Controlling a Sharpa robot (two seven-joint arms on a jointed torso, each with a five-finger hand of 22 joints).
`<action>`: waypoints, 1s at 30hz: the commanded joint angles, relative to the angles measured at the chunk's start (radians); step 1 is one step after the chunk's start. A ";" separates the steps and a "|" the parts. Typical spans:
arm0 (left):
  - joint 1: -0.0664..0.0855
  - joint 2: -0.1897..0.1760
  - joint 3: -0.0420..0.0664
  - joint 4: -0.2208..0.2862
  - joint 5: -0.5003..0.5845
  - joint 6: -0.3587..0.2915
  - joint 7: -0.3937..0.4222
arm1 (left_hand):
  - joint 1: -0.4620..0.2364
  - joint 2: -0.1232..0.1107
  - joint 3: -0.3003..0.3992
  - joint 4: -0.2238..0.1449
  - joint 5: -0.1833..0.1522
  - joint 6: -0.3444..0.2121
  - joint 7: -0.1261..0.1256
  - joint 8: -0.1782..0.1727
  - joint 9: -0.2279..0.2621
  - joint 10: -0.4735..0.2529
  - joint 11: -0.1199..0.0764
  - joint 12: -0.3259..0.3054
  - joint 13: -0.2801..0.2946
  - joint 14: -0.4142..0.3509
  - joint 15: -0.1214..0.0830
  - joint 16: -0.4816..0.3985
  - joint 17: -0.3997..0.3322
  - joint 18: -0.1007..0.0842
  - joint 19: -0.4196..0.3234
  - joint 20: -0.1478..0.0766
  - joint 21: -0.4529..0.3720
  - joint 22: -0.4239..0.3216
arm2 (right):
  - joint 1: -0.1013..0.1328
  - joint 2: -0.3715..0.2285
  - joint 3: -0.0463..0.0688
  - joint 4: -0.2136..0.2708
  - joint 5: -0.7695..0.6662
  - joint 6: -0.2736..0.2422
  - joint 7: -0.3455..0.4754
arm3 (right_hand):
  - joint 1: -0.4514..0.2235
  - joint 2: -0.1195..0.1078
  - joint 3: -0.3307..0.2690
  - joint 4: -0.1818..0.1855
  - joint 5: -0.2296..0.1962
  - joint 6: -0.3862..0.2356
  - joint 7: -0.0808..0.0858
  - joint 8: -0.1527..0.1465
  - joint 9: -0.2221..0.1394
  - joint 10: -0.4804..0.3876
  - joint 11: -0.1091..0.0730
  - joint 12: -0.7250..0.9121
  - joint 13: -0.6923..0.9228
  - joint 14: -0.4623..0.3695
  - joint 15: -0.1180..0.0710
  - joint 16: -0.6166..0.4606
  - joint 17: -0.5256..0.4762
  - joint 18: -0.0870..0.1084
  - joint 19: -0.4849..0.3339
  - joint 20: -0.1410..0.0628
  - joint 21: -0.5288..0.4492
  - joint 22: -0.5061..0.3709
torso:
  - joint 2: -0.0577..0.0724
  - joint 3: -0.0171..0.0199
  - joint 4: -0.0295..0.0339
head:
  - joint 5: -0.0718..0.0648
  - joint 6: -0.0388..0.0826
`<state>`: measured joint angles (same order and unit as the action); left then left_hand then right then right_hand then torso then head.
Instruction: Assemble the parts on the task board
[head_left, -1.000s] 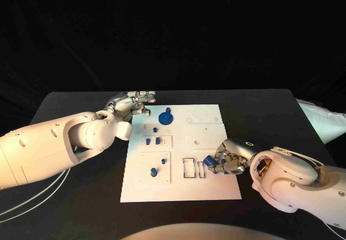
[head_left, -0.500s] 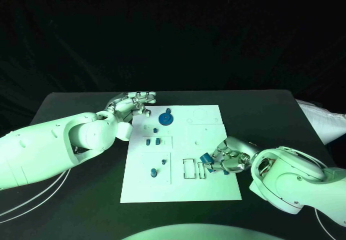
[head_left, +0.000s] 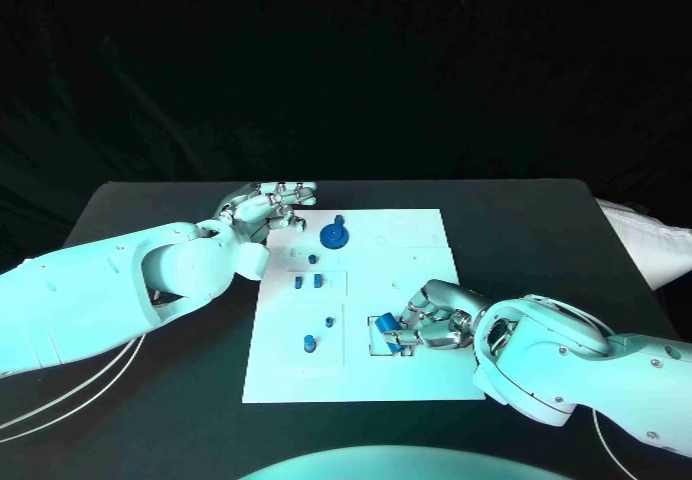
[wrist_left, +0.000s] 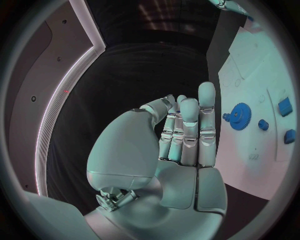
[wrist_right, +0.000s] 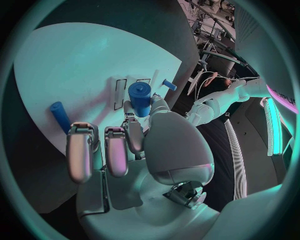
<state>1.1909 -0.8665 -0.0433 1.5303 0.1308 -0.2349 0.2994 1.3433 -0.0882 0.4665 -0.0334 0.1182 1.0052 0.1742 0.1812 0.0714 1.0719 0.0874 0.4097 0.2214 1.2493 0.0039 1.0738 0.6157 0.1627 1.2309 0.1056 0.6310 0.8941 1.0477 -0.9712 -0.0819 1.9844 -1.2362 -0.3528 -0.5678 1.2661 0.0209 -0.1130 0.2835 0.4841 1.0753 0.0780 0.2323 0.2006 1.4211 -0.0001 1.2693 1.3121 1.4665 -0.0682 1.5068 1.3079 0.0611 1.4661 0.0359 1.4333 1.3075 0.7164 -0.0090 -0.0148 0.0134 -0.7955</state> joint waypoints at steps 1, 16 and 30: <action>0.000 0.002 0.001 0.003 -0.003 0.018 0.005 | 0.002 0.003 0.000 -0.006 0.002 -0.007 -0.003 0.004 -0.001 -0.006 0.001 0.001 0.001 -0.007 0.002 0.002 -0.001 0.015 -0.009 0.000 -0.003 -0.001 | -0.002 0.009 0.000 -0.006 -0.012 0.019 0.003 | -0.006 0.007 -0.004 0.005 0.005 0.013 -0.002 0.001 0.048 0.009 -0.003 0.001 0.012 0.082 -0.005 0.005 0.137 -0.010 0.020 -0.005 0.007 0.026 | 0.000 -0.0003 -0.0003 | 0.002 -0.001; 0.000 0.001 0.001 0.004 -0.003 0.017 0.005 | 0.002 0.003 0.000 -0.006 0.002 -0.007 -0.003 0.004 -0.001 -0.006 0.001 0.001 0.001 -0.007 0.002 0.002 -0.001 0.015 -0.009 0.000 -0.003 -0.001 | -0.003 0.032 0.000 -0.023 -0.042 0.052 -0.016 | -0.157 0.021 -0.104 0.002 -0.313 0.020 -0.008 0.001 0.082 0.010 -0.007 -0.019 0.015 0.080 -0.008 0.002 0.132 -0.009 0.018 -0.008 0.003 0.022 | 0.000 0.0005 -0.0022 | 0.007 -0.004; 0.000 0.000 0.001 0.003 -0.003 0.018 0.004 | 0.002 0.003 0.000 -0.006 0.002 -0.007 -0.003 0.004 -0.001 -0.006 0.001 0.001 0.001 -0.007 0.002 0.002 -0.001 0.015 -0.009 0.000 -0.003 -0.001 | -0.004 0.032 0.000 -0.025 -0.086 0.054 -0.002 | -0.084 0.008 -0.121 -0.060 -0.383 0.014 -0.007 -0.004 0.108 -0.001 -0.006 -0.057 0.002 0.080 -0.007 0.000 0.130 -0.008 0.015 -0.006 -0.001 0.018 | 0.000 0.0008 -0.0018 | 0.007 -0.006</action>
<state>1.1909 -0.8672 -0.0432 1.5313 0.1308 -0.2345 0.2986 1.3433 -0.0882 0.4665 -0.0334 0.1182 1.0052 0.1741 0.1812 0.0714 1.0719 0.0874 0.4097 0.2212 1.2493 0.0039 1.0738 0.6157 0.1626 1.2309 0.1056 0.6310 0.8942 1.0456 -0.9395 -0.0816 1.9583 -1.2870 -0.3188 -0.5771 1.1575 0.0263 -0.2387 0.2349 0.0951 1.0955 0.0694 0.2316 0.3070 1.4284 -0.0056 1.2172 1.3099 1.4664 -0.0682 1.5067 1.3075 0.0611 1.4660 0.0361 1.4369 1.3080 0.7165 -0.0082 -0.0167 0.0206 -0.8005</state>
